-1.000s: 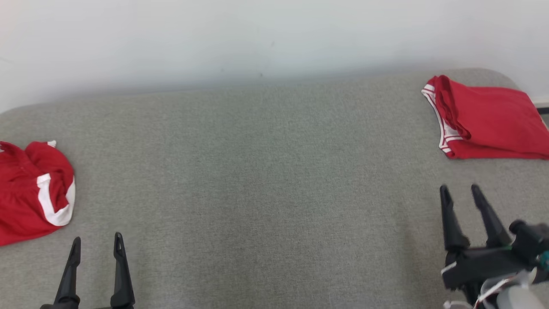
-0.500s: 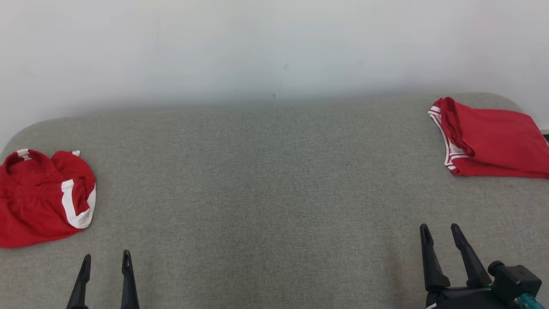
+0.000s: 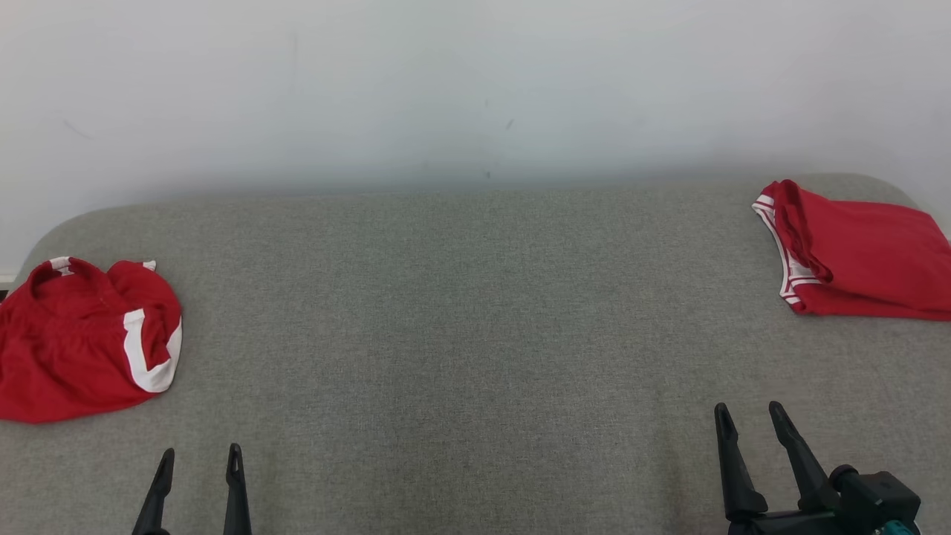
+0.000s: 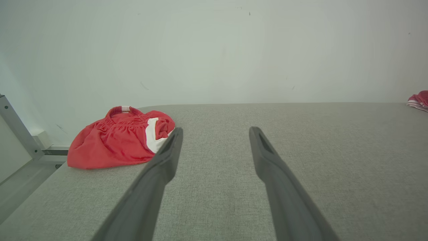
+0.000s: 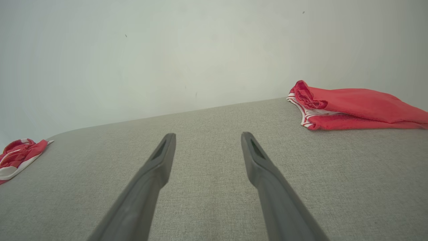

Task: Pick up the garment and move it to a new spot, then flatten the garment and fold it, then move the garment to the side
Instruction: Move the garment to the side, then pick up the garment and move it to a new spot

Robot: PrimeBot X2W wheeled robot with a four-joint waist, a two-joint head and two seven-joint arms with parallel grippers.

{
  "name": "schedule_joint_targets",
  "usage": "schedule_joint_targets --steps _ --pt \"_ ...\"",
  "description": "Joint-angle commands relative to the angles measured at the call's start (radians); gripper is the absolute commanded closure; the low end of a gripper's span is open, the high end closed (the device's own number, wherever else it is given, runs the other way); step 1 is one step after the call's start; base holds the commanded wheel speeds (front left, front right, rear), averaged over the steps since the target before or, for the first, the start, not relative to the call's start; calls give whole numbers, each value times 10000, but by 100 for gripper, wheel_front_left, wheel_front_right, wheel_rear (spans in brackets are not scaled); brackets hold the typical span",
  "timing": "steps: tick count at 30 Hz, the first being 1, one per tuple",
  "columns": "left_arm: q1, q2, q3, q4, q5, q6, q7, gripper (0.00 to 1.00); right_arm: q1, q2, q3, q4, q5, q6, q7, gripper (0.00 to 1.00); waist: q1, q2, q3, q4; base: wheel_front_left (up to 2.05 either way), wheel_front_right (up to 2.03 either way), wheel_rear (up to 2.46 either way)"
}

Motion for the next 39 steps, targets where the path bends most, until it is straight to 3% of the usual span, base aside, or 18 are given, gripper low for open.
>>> schedule_joint_targets --steps 1,21,39 --pt "-100 56 -6 30 97 34 -30 0 91 35 30 10 -88 -25 41 0 0 0 3 6 0 0 0" --pt "-249 120 -108 240 81 130 -30 0 133 82 11 66 -218 -26 112 0 0 0 -25 242 0 0 0" --pt "-322 169 -86 405 -70 258 -30 0 309 90 -205 -63 -144 -26 131 0 0 0 148 2873 0 0 0"
